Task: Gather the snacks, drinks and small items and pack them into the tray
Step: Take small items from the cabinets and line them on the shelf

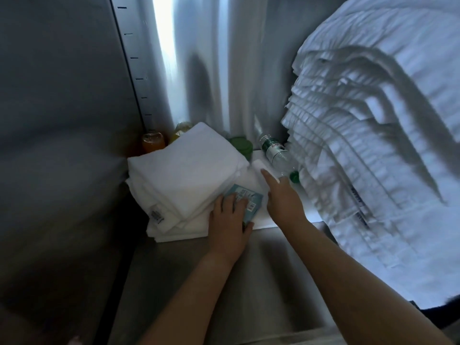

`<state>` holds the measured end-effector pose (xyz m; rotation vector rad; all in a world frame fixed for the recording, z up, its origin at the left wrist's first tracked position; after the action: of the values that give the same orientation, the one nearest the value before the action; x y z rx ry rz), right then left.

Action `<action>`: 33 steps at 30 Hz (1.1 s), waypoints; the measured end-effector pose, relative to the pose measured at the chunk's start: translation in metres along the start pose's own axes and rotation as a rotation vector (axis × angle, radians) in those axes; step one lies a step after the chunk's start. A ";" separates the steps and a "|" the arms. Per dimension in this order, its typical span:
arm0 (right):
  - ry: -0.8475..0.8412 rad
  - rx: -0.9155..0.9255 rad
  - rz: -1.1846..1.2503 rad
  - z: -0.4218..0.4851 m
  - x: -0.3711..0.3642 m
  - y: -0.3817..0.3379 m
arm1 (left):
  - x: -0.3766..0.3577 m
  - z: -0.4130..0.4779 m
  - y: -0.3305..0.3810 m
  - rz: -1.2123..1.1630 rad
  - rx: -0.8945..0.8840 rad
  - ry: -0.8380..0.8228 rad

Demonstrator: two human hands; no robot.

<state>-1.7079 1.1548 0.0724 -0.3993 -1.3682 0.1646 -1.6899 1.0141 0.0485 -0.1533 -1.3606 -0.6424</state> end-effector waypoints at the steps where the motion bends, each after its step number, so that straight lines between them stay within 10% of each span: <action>1: 0.009 0.006 -0.008 -0.009 0.001 0.001 | 0.001 -0.005 0.001 0.005 0.003 0.004; 9: 0.077 0.044 0.016 -0.102 0.024 0.024 | 0.021 -0.083 0.020 0.047 0.006 0.033; 33: 0.115 0.969 0.281 -0.477 0.095 -0.163 | 0.207 -0.499 0.091 0.315 0.285 0.386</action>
<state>-1.2440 0.9503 0.1498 0.2197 -0.9696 0.9729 -1.2016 0.7883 0.1526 -0.0100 -1.0119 -0.1945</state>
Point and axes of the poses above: each hand's wrist, its own z-axis towards the middle knuckle, its own x-axis out of the back of the hand, y = z × x, the point moved 10 cm from there along z, towards the middle knuckle, and after that the axes turned 11 degrees about -y, right-handed, at the moved point
